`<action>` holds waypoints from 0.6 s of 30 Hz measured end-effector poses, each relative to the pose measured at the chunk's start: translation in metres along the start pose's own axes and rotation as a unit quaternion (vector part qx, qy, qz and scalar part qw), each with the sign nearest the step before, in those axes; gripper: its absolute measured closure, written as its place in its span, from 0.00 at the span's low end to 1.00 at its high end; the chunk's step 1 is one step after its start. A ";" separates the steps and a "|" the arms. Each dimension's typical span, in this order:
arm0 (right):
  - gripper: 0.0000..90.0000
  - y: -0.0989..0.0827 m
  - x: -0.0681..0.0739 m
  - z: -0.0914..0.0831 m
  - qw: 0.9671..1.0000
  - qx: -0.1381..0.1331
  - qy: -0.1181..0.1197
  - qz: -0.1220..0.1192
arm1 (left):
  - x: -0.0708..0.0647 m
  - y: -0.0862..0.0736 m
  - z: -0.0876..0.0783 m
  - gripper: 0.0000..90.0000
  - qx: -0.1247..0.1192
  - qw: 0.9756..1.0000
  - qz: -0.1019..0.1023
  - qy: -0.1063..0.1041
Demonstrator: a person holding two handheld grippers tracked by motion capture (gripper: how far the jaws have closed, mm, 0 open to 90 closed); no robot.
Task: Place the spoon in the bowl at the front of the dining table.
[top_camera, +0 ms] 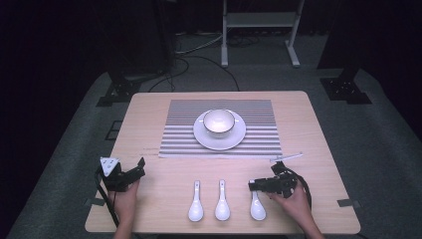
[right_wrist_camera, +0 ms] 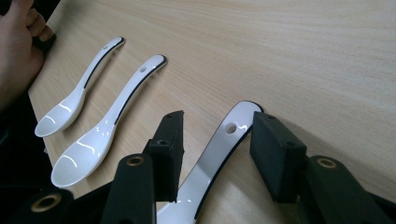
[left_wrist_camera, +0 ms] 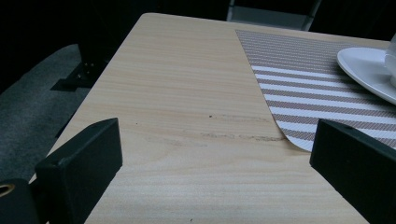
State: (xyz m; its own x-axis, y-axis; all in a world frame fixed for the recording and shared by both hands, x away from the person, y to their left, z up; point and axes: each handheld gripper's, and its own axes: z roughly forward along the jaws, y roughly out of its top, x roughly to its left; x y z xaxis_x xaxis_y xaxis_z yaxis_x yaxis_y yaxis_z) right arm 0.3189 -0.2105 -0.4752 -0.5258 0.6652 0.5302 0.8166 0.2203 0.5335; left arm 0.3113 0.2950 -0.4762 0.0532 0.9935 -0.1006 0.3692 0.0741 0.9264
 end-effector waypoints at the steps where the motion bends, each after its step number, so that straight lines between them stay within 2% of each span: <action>1: 0.62 0.000 0.001 0.001 1.000 -0.002 -0.004 -0.003 | 0.000 0.000 0.000 0.01 0.000 1.000 0.000 0.000; 6: 0.66 0.001 0.007 0.002 0.999 0.005 -0.035 -0.020 | 0.000 0.000 0.000 0.01 0.000 1.000 0.001 0.000; 10: 0.71 0.003 0.015 0.003 0.997 0.016 -0.070 -0.036 | 0.000 0.000 0.000 0.01 0.000 1.000 0.003 0.001; 13: 0.74 0.004 0.019 0.004 0.995 0.021 -0.087 -0.041 | 0.000 0.000 0.000 0.01 -0.001 1.000 0.002 0.001; 18: 0.89 0.004 0.018 0.006 0.996 0.030 -0.080 -0.036 | -0.001 0.000 0.000 0.01 0.000 1.000 0.002 0.001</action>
State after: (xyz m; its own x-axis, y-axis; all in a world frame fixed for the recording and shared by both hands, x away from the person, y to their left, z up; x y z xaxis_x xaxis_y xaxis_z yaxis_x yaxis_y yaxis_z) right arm 0.3146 -0.1933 -0.4674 -0.5422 0.7506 0.3777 0.7938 0.3103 0.5230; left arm 0.3114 0.2945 -0.4762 0.0527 0.9940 -0.0954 0.3680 0.0695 0.9272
